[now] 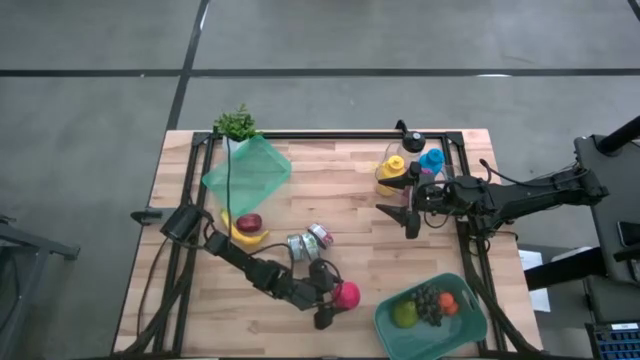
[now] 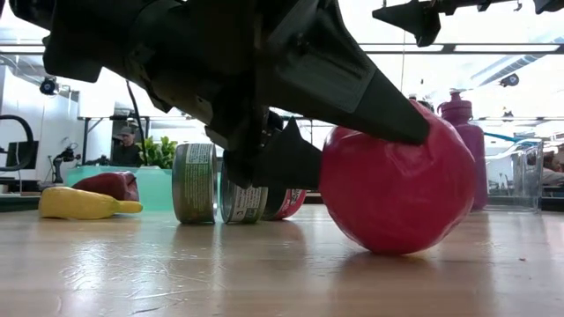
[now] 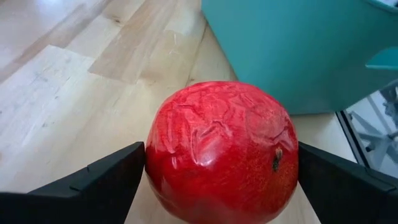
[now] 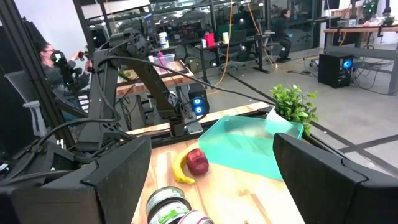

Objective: Pick & Place Food Item
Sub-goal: Put the bottom red apple into the dark green bin

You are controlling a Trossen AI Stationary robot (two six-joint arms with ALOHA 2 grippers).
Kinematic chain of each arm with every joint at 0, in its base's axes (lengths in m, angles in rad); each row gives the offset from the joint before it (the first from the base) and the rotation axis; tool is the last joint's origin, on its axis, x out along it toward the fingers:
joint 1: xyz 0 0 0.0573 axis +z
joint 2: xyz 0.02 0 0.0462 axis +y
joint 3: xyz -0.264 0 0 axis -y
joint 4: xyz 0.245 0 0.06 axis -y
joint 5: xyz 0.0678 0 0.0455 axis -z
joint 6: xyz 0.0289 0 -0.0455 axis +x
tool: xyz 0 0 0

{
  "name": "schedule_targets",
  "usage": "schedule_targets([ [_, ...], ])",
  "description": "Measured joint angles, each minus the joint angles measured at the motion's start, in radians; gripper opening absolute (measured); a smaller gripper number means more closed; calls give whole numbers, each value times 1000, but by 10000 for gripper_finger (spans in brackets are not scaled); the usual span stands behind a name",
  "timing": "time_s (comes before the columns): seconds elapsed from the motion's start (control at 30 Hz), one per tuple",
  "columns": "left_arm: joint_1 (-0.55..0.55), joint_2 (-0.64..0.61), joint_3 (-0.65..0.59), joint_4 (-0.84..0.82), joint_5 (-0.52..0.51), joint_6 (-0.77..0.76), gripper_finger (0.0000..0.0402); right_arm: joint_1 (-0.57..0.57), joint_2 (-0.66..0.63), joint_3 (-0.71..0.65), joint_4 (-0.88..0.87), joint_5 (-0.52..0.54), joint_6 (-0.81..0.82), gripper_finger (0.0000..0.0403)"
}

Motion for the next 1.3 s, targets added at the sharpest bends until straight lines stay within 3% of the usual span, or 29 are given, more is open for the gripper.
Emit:
schedule_targets([
  [0.47, 0, 0, 0, 0, -1, 9, 395, 0, 0, 0, 0, 0, 0, 334],
  [0.77, 0, -1, 6, 2, 69, 110, 395, 0, 0, 0, 0, 0, 0, 334],
  [1.3, 14, -2, 6, 3, 87, 118, 395, 0, 0, 0, 0, 0, 0, 334],
])
